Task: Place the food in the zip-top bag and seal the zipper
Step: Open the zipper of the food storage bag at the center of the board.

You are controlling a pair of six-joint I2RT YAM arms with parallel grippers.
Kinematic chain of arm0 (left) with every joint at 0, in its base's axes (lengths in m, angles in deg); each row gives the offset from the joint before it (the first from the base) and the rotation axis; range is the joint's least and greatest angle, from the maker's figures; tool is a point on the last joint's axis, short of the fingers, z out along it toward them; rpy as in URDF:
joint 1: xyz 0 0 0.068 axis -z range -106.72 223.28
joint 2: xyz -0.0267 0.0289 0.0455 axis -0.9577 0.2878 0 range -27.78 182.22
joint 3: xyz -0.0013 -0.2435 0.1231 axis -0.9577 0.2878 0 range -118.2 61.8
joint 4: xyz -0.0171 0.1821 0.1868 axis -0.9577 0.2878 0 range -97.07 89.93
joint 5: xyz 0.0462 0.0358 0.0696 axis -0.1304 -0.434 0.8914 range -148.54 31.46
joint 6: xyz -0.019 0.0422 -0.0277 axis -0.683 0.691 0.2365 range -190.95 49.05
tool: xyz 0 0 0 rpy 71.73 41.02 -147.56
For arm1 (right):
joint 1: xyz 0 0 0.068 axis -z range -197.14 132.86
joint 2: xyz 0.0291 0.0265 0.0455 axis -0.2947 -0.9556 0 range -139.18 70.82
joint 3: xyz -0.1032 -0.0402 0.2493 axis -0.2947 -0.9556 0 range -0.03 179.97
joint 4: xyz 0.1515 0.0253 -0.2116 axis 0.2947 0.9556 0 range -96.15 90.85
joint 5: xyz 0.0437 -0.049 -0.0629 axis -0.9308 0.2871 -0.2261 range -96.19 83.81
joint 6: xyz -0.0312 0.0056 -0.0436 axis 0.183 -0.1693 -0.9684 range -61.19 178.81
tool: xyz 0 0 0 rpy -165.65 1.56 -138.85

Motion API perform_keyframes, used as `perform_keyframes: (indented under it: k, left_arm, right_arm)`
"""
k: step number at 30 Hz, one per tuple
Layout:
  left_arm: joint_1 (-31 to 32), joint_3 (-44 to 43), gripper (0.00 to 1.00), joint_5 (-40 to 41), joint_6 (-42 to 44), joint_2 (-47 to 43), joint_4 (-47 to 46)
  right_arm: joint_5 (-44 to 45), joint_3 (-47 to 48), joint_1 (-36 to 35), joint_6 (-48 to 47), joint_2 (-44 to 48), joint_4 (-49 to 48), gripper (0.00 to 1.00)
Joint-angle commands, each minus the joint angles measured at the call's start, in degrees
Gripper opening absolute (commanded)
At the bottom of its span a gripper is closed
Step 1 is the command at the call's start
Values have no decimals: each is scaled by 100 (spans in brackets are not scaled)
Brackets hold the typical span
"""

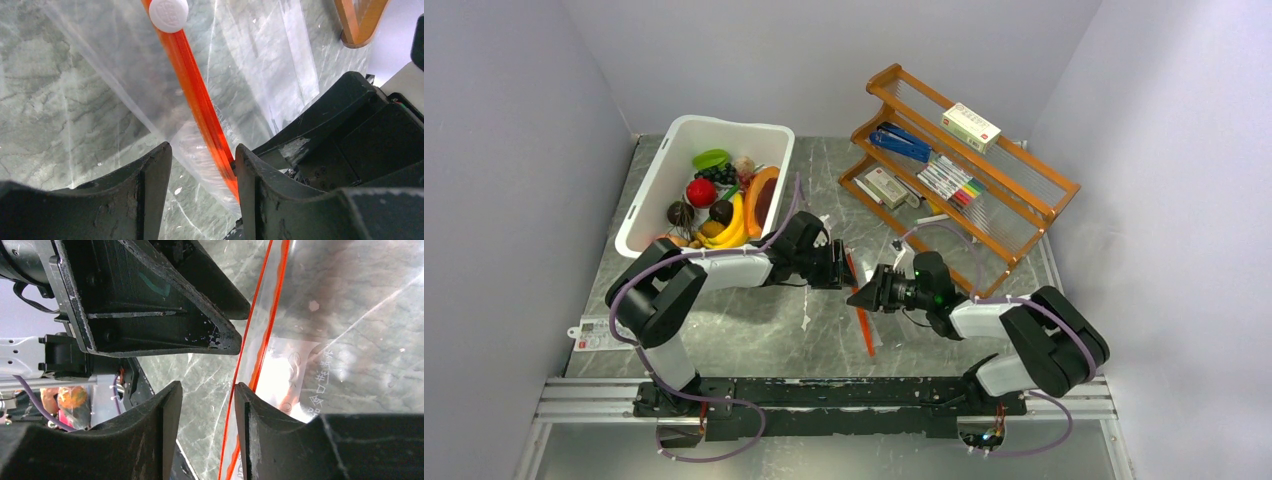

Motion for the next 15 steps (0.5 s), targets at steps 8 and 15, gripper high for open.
perform_keyframes:
  k: [8,15]
  left_arm:
    - [48,-132,49,112,142,-94,19]
    - [66,-319,44,418,219,-39,460]
  right_arm:
    - [-43,32,-165,-10,-153,-281,43]
    - [99,128,-274,-132,-144,-85,42]
